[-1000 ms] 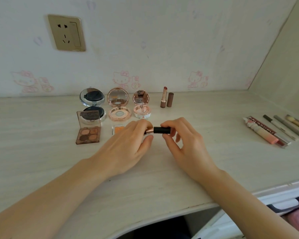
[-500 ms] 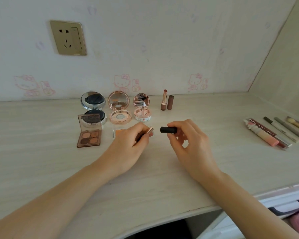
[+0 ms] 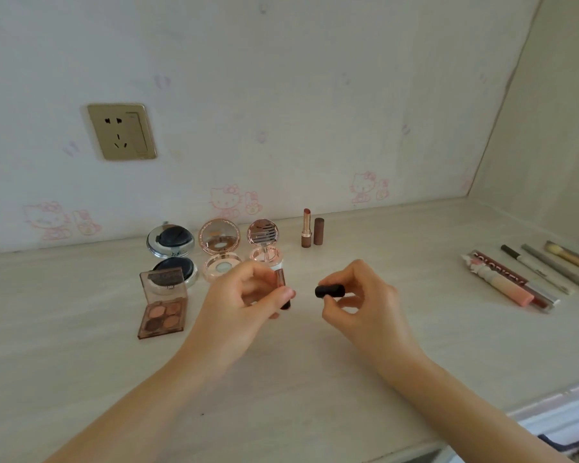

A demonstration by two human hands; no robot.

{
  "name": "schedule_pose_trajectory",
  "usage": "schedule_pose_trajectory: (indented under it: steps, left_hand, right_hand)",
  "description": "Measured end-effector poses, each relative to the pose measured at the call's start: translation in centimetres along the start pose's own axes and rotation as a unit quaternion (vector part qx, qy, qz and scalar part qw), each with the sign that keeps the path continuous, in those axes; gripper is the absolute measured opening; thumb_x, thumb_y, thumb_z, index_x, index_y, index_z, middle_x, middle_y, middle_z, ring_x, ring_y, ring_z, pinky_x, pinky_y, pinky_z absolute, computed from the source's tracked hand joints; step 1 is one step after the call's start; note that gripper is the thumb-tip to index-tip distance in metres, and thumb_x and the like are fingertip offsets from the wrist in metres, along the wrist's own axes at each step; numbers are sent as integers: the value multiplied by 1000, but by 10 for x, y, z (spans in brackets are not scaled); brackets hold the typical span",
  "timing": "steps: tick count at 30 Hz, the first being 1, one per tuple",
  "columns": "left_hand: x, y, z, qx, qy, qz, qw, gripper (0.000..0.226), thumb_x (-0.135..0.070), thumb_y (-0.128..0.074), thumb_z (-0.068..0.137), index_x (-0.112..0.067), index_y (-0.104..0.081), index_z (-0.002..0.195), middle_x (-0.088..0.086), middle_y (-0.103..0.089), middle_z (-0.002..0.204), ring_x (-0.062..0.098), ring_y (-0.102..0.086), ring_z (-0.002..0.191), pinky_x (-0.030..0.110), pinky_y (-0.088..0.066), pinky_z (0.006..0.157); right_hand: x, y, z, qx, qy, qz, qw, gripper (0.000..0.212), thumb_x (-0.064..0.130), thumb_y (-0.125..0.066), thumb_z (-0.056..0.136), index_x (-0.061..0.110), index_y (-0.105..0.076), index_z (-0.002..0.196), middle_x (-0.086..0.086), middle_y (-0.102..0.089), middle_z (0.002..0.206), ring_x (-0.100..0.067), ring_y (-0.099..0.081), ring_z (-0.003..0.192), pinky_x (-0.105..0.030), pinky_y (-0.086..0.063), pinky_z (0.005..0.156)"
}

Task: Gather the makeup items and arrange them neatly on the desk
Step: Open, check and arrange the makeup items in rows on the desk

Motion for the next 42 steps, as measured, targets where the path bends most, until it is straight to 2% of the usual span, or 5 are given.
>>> schedule_pose_trajectory:
  steps: [10, 14, 19, 27, 42]
  left_hand:
    - [-24, -28, 69, -61, 14, 57, 996, 7, -13, -65, 85, -19, -68, 85, -6, -71, 78, 16, -71, 79, 33, -58, 79]
    - [-2, -50, 107, -32, 58, 95, 993, 8, -12, -62, 86, -16, -69, 86, 3, -73, 87, 21, -71, 85, 43, -56, 86]
    - [15, -73, 136, 17, 58, 249, 966, 8, -16, -64, 86, -12, -69, 91, 7, -72, 89, 21, -67, 85, 23, -47, 63]
    - [46, -82, 155, 75, 97, 301, 946, 11, -12, -65, 79, -12, -71, 88, 3, -67, 84, 20, -62, 82, 29, -48, 73]
    - [44, -84, 160, 98, 95, 329, 934, 14, -6, -70, 73, -19, -69, 79, -8, -60, 69, 12, -56, 71, 20, -44, 61]
  right_hand:
    - [-38, 32, 74, -21, -76, 15, 997, 9, 15, -69, 79, 22, -65, 82, 2, -71, 79, -18, -66, 80, -47, -56, 77]
    - [-61, 32, 101, -19, -102, -32, 994, 11, 13, -62, 83, 22, -64, 89, 1, -67, 85, -19, -62, 81, -30, -53, 68]
    - [-85, 20, 123, 6, -107, -104, 989, 16, 15, -59, 86, 22, -64, 100, 8, -60, 84, -11, -57, 81, -14, -40, 59]
    - [-99, 2, 119, 48, -70, -144, 986, 18, 14, -61, 85, 20, -65, 102, 2, -66, 85, -14, -60, 80, -23, -49, 77]
    - [-94, -6, 117, 78, -32, -176, 981, 19, 16, -61, 85, 21, -66, 103, 8, -60, 82, -9, -55, 77, -6, -37, 61]
Point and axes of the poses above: each hand's wrist, its own z-axis towards the middle knuckle, its own y-axis out of the back of the hand, x = y × z, the point moved 10 cm from there along z, towards the middle knuckle
